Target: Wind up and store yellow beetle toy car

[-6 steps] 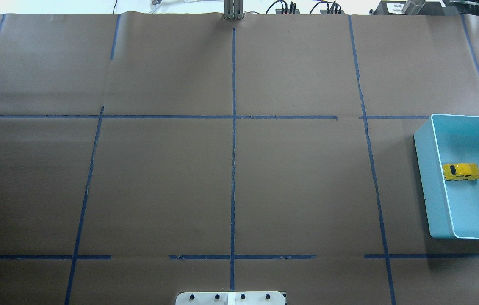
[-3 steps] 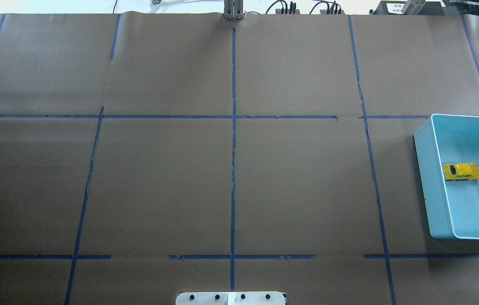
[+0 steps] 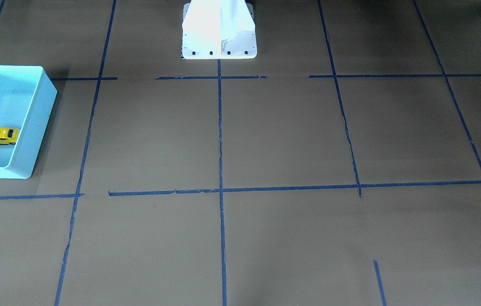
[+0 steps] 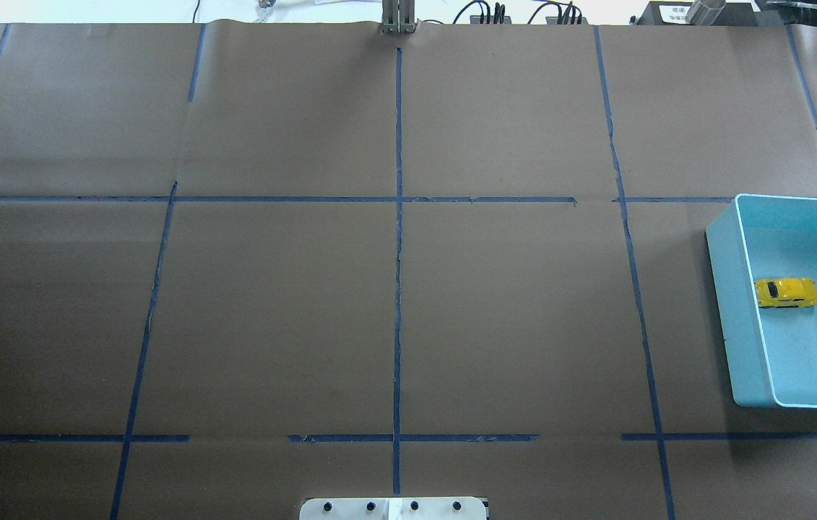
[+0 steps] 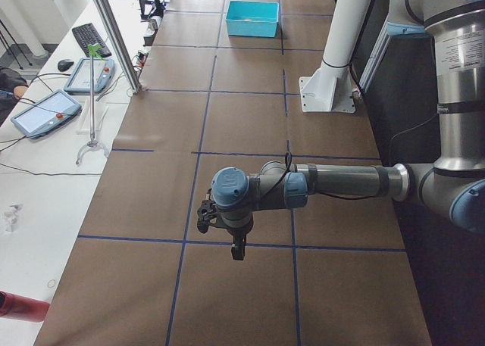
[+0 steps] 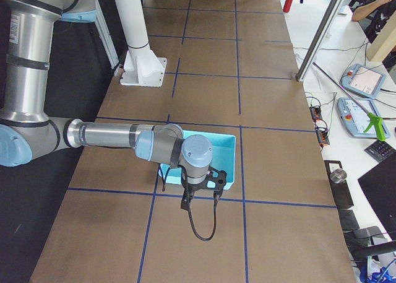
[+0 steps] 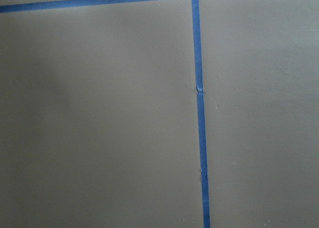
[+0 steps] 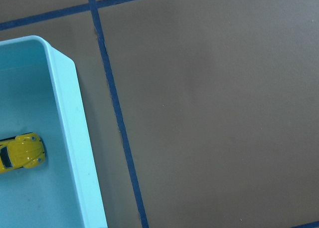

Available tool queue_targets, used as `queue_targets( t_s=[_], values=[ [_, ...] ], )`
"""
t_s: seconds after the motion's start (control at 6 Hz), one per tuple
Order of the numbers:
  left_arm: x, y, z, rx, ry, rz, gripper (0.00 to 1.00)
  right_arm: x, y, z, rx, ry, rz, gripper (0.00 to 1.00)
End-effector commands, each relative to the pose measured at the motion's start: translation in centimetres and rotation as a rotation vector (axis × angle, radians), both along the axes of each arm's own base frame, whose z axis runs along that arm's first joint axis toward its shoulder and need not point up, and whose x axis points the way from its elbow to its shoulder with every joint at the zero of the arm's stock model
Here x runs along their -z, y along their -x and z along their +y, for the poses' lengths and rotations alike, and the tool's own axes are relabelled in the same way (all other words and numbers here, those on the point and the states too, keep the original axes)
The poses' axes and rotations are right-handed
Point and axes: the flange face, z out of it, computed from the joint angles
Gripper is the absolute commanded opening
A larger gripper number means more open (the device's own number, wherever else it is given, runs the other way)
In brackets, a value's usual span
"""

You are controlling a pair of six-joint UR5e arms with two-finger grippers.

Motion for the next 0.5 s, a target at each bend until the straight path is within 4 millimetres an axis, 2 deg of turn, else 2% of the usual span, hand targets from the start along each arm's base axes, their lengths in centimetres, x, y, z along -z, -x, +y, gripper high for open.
queue_targets(
  t_s=[0.0, 0.33],
  values=[
    [-0.01, 0.0, 0.01, 0.0, 0.0, 0.0, 1.0, 0.2, 0.02, -0.65, -0.001, -0.006, 0.001, 1.0],
    [-0.01, 0.0, 0.01, 0.0, 0.0, 0.0, 1.0, 1.02, 0.32, -1.63, 0.012, -0.121, 0.017, 1.0]
  ],
)
